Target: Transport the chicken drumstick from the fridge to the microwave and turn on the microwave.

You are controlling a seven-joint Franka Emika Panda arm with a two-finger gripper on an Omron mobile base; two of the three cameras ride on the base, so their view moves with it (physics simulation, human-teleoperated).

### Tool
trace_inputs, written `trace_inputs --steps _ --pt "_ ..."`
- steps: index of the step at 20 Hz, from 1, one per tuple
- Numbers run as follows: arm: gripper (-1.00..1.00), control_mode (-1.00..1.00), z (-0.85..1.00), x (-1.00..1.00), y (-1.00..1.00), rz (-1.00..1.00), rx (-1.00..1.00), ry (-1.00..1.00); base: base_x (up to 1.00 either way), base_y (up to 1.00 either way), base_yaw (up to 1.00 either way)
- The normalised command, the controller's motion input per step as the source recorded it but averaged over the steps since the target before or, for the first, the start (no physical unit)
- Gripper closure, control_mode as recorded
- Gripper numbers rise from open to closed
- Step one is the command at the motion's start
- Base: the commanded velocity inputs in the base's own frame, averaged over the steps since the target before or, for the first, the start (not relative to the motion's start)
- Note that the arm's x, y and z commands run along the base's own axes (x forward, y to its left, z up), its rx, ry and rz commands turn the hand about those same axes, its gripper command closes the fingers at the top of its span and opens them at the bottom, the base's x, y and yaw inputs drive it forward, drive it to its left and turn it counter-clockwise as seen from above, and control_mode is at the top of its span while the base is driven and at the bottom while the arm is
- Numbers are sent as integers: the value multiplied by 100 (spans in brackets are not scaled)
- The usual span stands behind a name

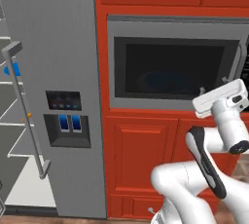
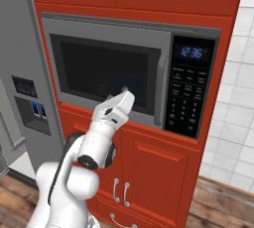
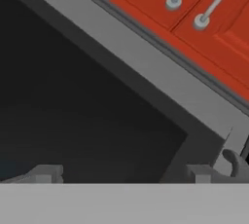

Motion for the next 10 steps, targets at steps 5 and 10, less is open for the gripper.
trace_inputs --steps 5,10 --pt "-100 -100 0 -89 -12 0 -31 63 0 0 0" --pt "-100 -100 0 -100 -42 0 -17 53 0 0 0"
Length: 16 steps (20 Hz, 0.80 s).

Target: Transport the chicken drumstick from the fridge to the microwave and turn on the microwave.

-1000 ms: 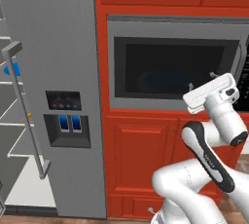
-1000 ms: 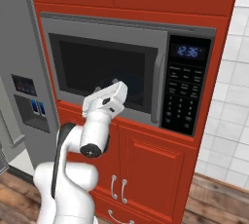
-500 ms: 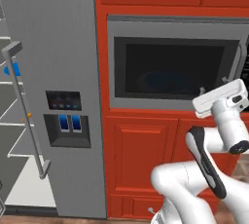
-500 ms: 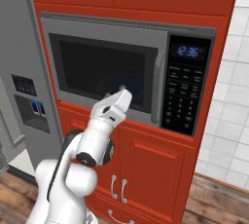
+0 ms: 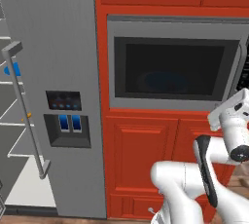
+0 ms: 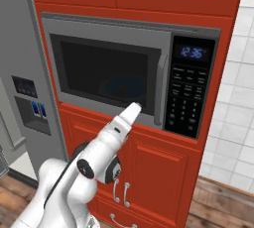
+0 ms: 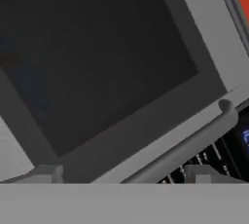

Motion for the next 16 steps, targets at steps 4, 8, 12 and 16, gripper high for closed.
trace_inputs --steps 4,8,12,16 --pt "-100 -100 1 -100 -66 2 -5 32 0 0 0" --pt "-100 -100 0 -100 -57 3 -1 13 0 0 0" --pt "-100 -100 4 -100 -35 10 0 0 0 0 0" --pt "-100 -100 37 -100 -33 22 0 1 0 0 0"
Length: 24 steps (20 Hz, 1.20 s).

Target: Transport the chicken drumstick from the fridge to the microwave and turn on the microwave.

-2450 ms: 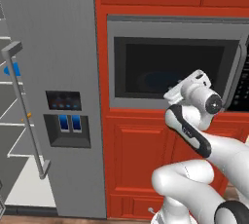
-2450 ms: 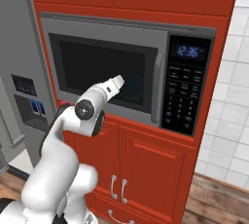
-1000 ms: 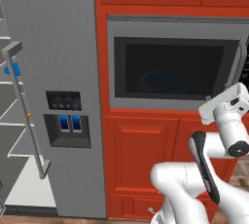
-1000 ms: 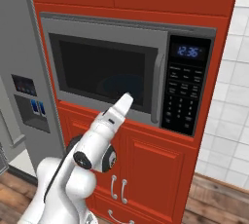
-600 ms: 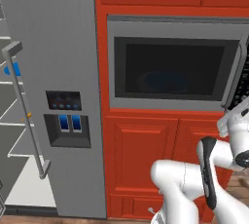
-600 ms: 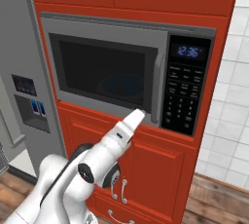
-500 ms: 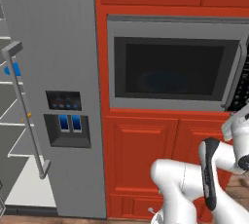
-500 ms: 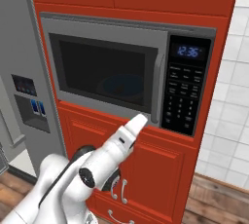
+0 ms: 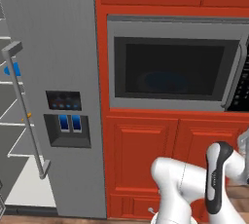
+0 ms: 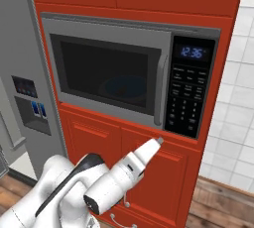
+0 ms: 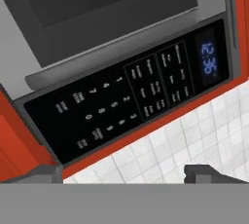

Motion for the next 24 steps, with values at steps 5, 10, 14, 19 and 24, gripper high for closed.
trace_inputs --steps 5,10,14,19,24 --pt "-100 -100 44 -100 -34 27 0 18 0 0 0" --pt "-100 -100 51 -99 -29 26 0 38 0 0 0" --pt "-100 -100 46 -100 -35 27 0 37 0 0 0" --pt "-100 -100 31 -97 -36 32 0 23 0 0 0" --pt "-100 -100 15 -60 1 45 1 6 0 0 0"
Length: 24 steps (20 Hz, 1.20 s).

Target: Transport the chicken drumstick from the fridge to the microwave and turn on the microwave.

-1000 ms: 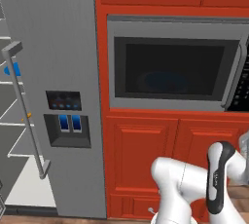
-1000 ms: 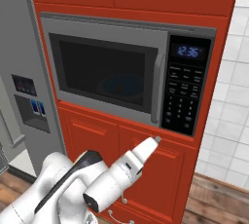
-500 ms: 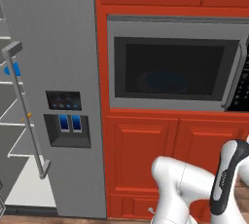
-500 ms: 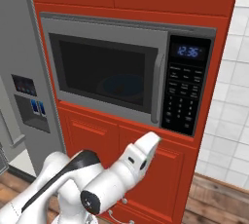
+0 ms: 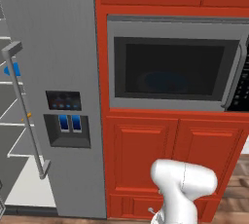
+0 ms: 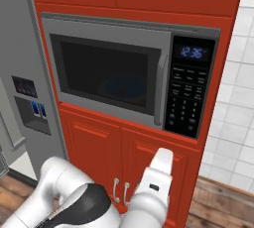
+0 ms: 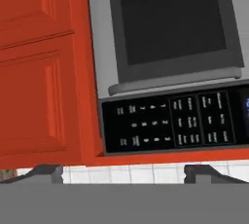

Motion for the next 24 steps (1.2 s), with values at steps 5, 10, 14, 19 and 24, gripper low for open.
trace_inputs --steps 5,10,14,19,24 --pt "100 -100 0 -1 55 25 0 -6 0 0 0" --pt "100 -100 0 36 72 11 0 -7 0 0 0" --pt "100 -100 0 62 54 3 0 -8 0 0 0" --pt "100 -100 1 53 4 0 2 -5 0 0 0" --pt "100 -100 0 57 0 0 6 -4 0 0 0"
